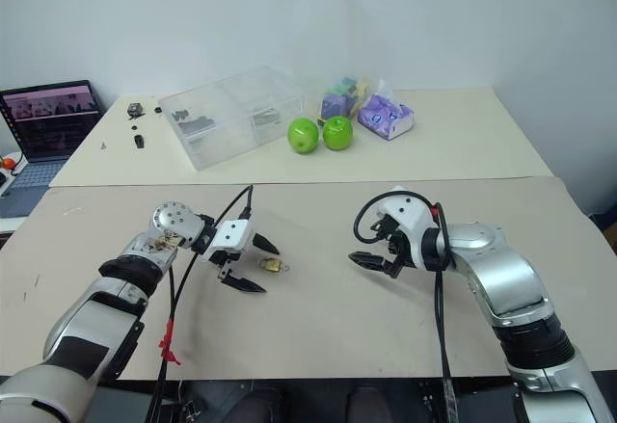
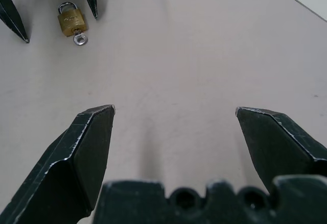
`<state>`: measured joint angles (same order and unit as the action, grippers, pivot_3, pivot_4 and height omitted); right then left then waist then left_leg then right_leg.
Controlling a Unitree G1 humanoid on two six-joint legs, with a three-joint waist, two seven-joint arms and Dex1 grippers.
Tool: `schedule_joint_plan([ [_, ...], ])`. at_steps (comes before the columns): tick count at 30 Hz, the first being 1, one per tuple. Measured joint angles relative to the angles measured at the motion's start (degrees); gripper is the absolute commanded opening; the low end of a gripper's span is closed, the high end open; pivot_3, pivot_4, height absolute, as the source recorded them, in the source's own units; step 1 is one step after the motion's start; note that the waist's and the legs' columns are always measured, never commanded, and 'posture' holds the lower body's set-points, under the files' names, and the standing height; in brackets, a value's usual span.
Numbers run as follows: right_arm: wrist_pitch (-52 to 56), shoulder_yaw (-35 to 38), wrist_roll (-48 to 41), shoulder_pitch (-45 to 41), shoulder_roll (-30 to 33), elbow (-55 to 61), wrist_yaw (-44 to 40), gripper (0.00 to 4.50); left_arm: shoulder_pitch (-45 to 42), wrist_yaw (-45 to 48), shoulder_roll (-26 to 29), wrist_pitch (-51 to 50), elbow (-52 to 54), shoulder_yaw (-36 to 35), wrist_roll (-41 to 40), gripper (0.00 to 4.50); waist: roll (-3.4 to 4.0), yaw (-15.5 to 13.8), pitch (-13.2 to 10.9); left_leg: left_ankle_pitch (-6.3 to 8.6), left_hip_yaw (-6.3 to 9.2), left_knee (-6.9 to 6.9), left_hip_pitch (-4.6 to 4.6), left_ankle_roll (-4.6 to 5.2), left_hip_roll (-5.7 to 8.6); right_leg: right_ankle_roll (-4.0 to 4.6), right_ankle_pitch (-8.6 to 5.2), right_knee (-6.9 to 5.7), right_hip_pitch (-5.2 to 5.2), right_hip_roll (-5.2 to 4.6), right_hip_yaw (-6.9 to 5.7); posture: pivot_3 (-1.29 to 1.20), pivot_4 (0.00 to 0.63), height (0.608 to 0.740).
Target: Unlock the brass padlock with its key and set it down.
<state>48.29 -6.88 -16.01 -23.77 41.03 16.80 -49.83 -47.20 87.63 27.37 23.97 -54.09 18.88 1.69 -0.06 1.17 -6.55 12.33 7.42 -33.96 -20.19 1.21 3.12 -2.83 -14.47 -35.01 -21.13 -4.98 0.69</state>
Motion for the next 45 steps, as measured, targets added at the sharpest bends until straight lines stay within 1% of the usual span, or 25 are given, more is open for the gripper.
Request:
schedule_joint_plan([
  [14,0.0,-0.3,0.0,-0.1,0.2,0.0,0.4,4.47,-0.5,-0.4,-2.0,-0.7,-1.5,-1.4,0.4,4.5,0.06,-0.5,0.1,0.0,0.02,-0.07,-0.02,0.0,0.07,-0.01,-0.01,0.03,0.08,-0.06,-0.04,0.0,0.15,0.74],
  [21,0.0,-0.4,0.1,-0.1,0.2,0.0,0.4,4.47,-1.4,-0.1,-4.5,-4.2,-1.6,-2.0,0.3,4.5,0.03,-0.3,0.1,0.0,0.02,-0.1,-0.07,0.0,0.09,-0.03,-0.01,0.05,0.06,-0.08,-0.04,0.0,0.15,0.74],
  [27,0.0,-0.9,0.1,-0.1,0.7,0.0,0.4,4.47,-2.1,-0.6,-4.7,-4.1,-2.1,-2.3,0.5,4.5,0.03,0.2,0.1,0.02,0.02,-0.09,-0.03,0.03,0.01,-0.02,-0.01,0.02,0.05,0.01,-0.02,0.0,0.15,0.74],
  [45,-0.1,-1.6,0.6,-0.1,0.7,0.0,0.9,4.47,-2.7,-1.6,-4.4,-1.6,-5.4,-2.2,2.3,4.5,0.04,0.1,0.1,0.02,0.02,-0.1,-0.01,0.04,0.01,-0.02,-0.01,-0.01,0.06,0.01,-0.03,0.0,0.15,0.74],
])
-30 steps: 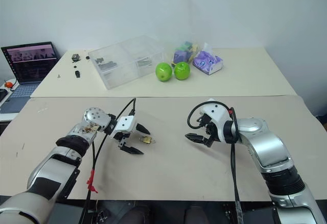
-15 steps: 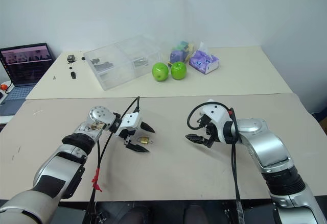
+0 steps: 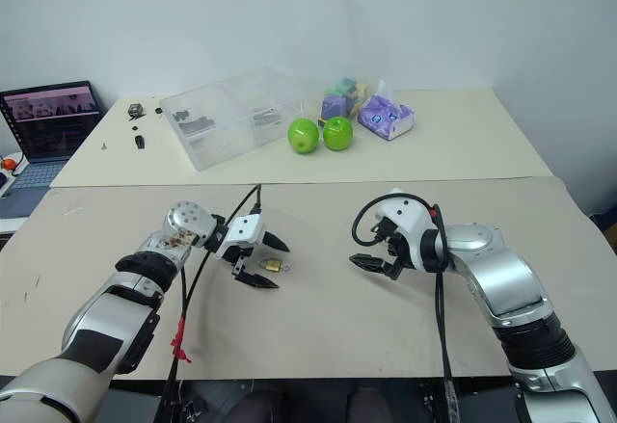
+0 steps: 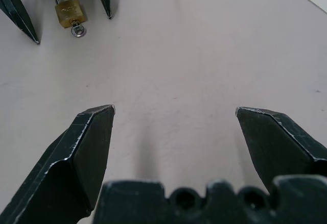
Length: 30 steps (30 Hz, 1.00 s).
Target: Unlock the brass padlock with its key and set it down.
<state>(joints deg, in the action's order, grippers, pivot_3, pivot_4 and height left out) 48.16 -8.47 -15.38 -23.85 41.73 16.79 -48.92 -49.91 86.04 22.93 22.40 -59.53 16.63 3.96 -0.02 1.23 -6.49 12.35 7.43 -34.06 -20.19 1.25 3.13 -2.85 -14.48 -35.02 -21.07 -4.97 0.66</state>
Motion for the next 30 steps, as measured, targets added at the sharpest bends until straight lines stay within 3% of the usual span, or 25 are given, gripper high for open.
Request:
schedule_joint_plan([
  [9,-0.2,-0.3,0.6,0.0,0.0,-0.1,0.3,4.47,-0.9,-0.1,0.0,0.7,-1.9,0.0,0.3,4.5,0.0,0.2,0.0,0.0,0.0,0.0,0.03,0.0,-0.01,0.0,0.0,-0.03,0.01,0.01,0.0,0.0,0.15,0.74],
  [12,-0.2,-0.3,0.6,0.0,0.0,-0.1,0.3,4.5,-1.0,-0.6,0.0,0.7,-2.2,0.0,0.4,3.82,-0.01,0.2,0.1,0.0,0.0,0.0,0.03,0.0,-0.02,0.0,0.0,-0.03,0.01,0.01,0.0,0.0,0.15,0.74],
  [18,-0.6,-1.1,0.7,0.0,0.0,-0.2,0.3,4.5,-1.3,-1.5,0.4,0.5,-2.9,0.0,0.6,1.41,0.01,0.1,0.2,0.0,0.0,-0.01,0.03,0.0,0.0,0.0,0.0,-0.02,0.02,0.01,0.0,0.0,0.15,0.74],
  [20,-0.8,-1.4,0.8,0.0,0.0,-0.3,0.3,4.5,-1.3,-1.6,0.4,0.5,-3.0,0.0,0.6,0.85,0.01,0.1,0.2,0.0,0.0,-0.02,0.03,0.0,-0.01,-0.01,0.0,-0.03,0.03,0.01,0.0,0.0,0.15,0.74],
  [30,-1.4,-1.7,1.1,0.0,0.0,-0.5,0.3,4.5,-1.3,-1.7,0.3,-0.5,-2.9,-0.2,0.5,0.82,0.02,0.1,0.2,0.0,0.01,-0.02,0.03,0.0,-0.01,-0.01,0.0,-0.03,0.03,0.02,-0.01,0.0,0.15,0.74],
])
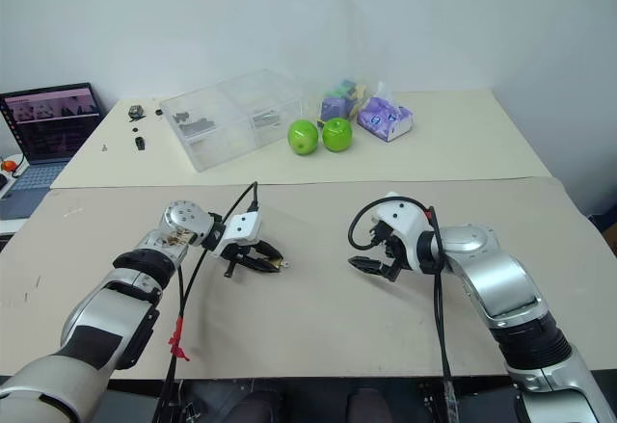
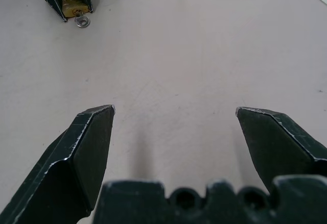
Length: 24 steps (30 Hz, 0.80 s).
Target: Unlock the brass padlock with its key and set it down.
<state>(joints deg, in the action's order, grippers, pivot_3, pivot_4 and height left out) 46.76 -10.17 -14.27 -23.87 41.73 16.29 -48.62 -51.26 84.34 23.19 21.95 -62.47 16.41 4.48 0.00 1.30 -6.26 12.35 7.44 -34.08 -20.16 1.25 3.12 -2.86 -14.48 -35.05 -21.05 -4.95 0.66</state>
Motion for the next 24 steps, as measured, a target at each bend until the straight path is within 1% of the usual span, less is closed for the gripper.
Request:
schedule_joint_plan([
  [4,-0.2,0.0,0.0,0.0,0.4,0.0,-0.4,4.5,0.0,-0.8,-0.3,-3.7,1.3,-1.3,-0.5,0.82,-0.02,-0.1,0.0,0.0,0.01,-0.01,-0.05,0.0,0.01,0.0,0.0,0.02,-0.02,0.0,0.0,0.0,0.15,0.74],
  [7,-1.5,0.2,-0.1,-0.1,1.9,-0.1,-1.6,4.5,-0.6,-0.9,-0.6,-8.8,5.8,-3.0,-2.4,0.82,-0.05,-0.1,0.0,0.0,0.01,-0.01,-0.13,0.0,0.02,-0.01,0.0,0.04,-0.08,-0.01,0.0,0.0,0.15,0.74],
  [11,-4.7,1.4,-0.4,-0.6,3.1,-0.3,-3.4,4.5,-1.9,-1.0,-0.9,-18.5,16.7,-4.4,-5.6,0.82,-0.07,-0.2,0.0,0.0,0.0,-0.01,-0.15,0.0,0.04,-0.02,-0.01,0.07,-0.07,-0.04,0.01,0.0,0.15,0.74],
  [14,-7.1,2.4,-0.7,-0.4,5.1,1.4,-5.5,4.5,-2.8,-1.6,-1.3,-26.1,24.7,-5.5,-8.4,0.82,-0.06,-0.2,-0.1,0.01,-0.01,0.0,-0.13,0.01,0.02,-0.04,-0.02,0.08,-0.05,-0.04,0.01,0.0,0.15,0.74],
  [18,-11.2,3.3,-1.0,-0.2,5.4,3.2,-6.6,4.5,-2.7,-2.6,-1.5,-36.3,33.9,-5.7,-11.5,0.82,-0.06,0.4,-0.1,0.01,-0.01,0.0,-0.09,0.01,-0.02,-0.05,-0.03,0.04,-0.05,0.0,0.03,0.0,0.15,0.74],
  [21,-19.3,2.2,4.8,-1.4,8.8,2.9,-6.2,4.5,-2.6,-3.1,-1.5,-42.5,39.3,-5.6,-13.5,0.82,-0.02,0.8,-0.1,0.01,-0.03,-0.02,-0.07,0.01,-0.01,-0.23,-0.14,0.04,-0.04,-0.01,0.04,0.0,0.15,0.74],
  [24,-25.5,1.6,8.4,-2.4,9.3,2.5,-6.1,4.5,-2.6,-4.1,-1.5,-46.2,40.9,-5.6,-14.2,0.82,-0.03,1.1,-0.1,0.01,-0.03,0.0,-0.04,0.01,-0.04,-0.21,-0.13,0.05,-0.03,0.01,0.04,0.0,0.15,0.74],
])
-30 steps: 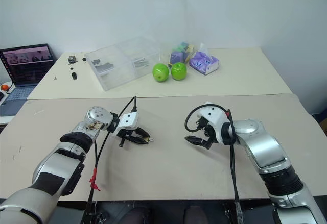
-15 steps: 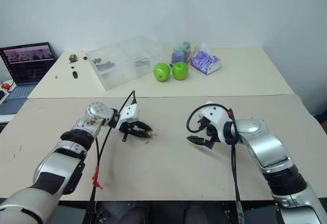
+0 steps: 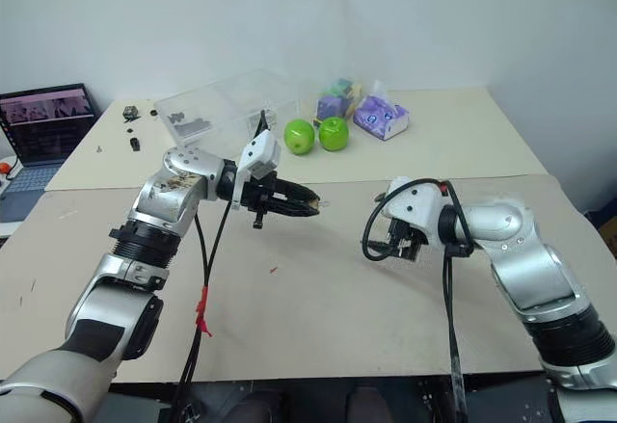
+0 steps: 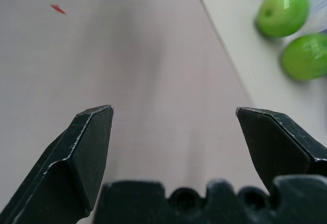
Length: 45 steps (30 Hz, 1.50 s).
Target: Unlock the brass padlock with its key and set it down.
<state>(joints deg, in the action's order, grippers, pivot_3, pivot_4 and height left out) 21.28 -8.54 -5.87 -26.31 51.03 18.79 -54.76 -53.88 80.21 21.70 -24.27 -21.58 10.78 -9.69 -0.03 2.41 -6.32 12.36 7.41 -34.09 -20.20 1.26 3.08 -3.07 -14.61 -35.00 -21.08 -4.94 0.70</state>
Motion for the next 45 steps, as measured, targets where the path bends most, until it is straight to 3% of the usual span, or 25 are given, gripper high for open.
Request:
schedule_joint_plan([
  [5,-10.0,-2.9,4.7,-1.7,-3.6,-0.9,0.9,4.5,0.0,-1.2,-0.6,-2.9,0.8,0.9,-0.8,0.82,-0.01,0.0,0.0,-0.01,-0.02,-0.02,-0.02,-0.03,0.01,0.17,0.1,0.01,-0.01,0.0,0.05,0.0,0.15,0.74],
  [17,-18.7,-4.6,9.1,-2.7,-8.2,-1.7,2.0,4.5,-0.1,-2.7,-1.0,-8.2,5.4,2.2,-2.9,0.82,-0.01,-0.3,0.0,-0.01,-0.01,0.0,-0.02,-0.03,0.03,0.18,0.11,0.02,-0.01,-0.01,0.06,0.0,0.15,0.74],
  [21,-20.2,-4.6,9.3,-3.4,-8.2,-2.3,2.0,3.49,-0.1,-3.1,-1.0,-9.5,6.1,2.7,-3.7,0.82,0.0,-0.2,0.0,-0.01,-0.02,0.0,-0.01,-0.03,0.03,0.18,0.11,0.02,-0.01,-0.01,0.08,0.0,0.15,0.74],
  [25,-21.9,-4.5,10.2,-3.4,-8.1,-3.3,2.0,2.05,-0.1,-3.2,-0.7,-9.9,6.7,3.1,-3.9,0.82,0.0,-0.2,0.0,-0.01,-0.02,0.0,-0.01,-0.03,0.03,0.18,0.11,0.02,-0.01,-0.01,0.07,0.0,0.15,0.74],
  [45,-24.5,-1.2,9.4,-0.9,-4.6,-3.4,0.9,2.05,-0.1,-3.1,0.5,-9.5,7.1,4.3,-4.0,0.82,-0.01,-0.2,0.0,-0.01,-0.07,0.01,-0.01,-0.02,0.02,0.19,0.11,0.03,-0.01,-0.01,0.11,0.0,0.15,0.74],
])
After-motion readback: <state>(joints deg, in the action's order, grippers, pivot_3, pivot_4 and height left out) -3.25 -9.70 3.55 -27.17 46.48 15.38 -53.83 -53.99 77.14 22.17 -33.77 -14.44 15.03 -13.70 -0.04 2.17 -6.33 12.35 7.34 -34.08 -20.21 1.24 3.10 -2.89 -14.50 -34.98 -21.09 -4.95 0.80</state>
